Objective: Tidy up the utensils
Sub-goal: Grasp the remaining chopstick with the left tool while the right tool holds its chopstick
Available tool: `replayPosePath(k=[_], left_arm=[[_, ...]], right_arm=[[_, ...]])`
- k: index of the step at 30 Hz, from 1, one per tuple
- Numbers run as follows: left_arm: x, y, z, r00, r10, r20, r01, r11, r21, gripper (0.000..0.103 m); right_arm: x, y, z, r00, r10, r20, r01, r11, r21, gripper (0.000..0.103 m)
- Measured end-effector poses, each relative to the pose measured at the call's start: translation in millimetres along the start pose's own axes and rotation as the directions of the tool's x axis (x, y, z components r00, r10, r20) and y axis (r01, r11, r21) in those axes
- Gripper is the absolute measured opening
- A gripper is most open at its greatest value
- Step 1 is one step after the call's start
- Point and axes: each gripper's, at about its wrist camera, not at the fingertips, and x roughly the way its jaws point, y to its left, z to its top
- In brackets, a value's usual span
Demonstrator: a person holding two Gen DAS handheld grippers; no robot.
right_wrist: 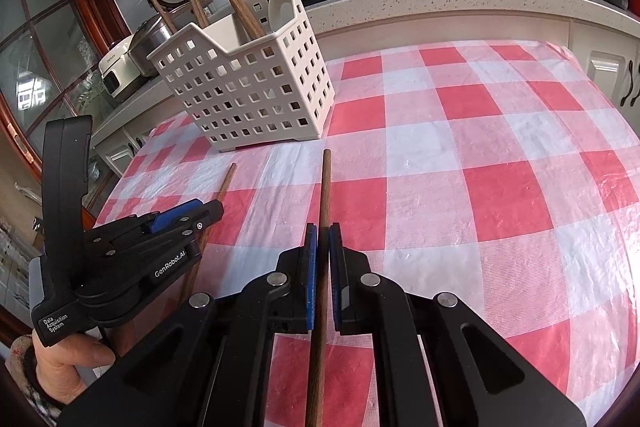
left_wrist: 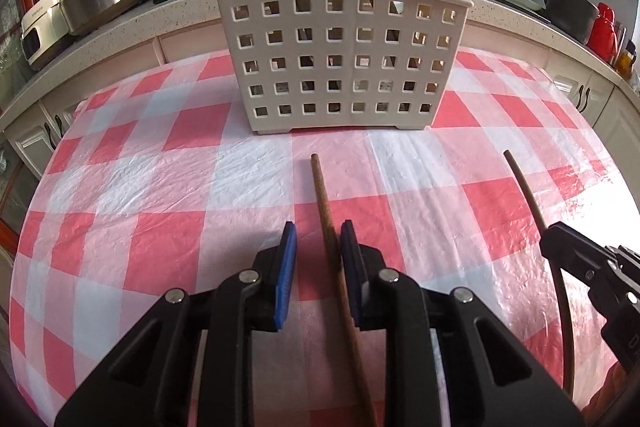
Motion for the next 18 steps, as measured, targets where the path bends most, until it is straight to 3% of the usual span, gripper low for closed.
replayPosePath(k=[9, 12, 18], left_arm=[[0, 3, 0, 1.000, -0.020, 0.001, 0.020, 1.000, -0.017, 0.022], [0, 3, 0, 1.000, -0.026, 0.003, 0.026, 1.000, -0.015, 0.008], [0, 6, 0, 0.999, -0.050, 0.007, 0.050, 0.998, -0.025, 0.006]], right_arm=[[-2, 6, -3, 0.999, -0.035, 0.002, 0.035, 0.999, -0.016, 0.007], [-2, 7, -3, 0.999, -0.047, 0.002, 0.048, 0.999, -0.020, 0.007], [-7, 13, -2, 0.998, -0.058, 0.014, 0.058, 0.998, -0.025, 0.007]])
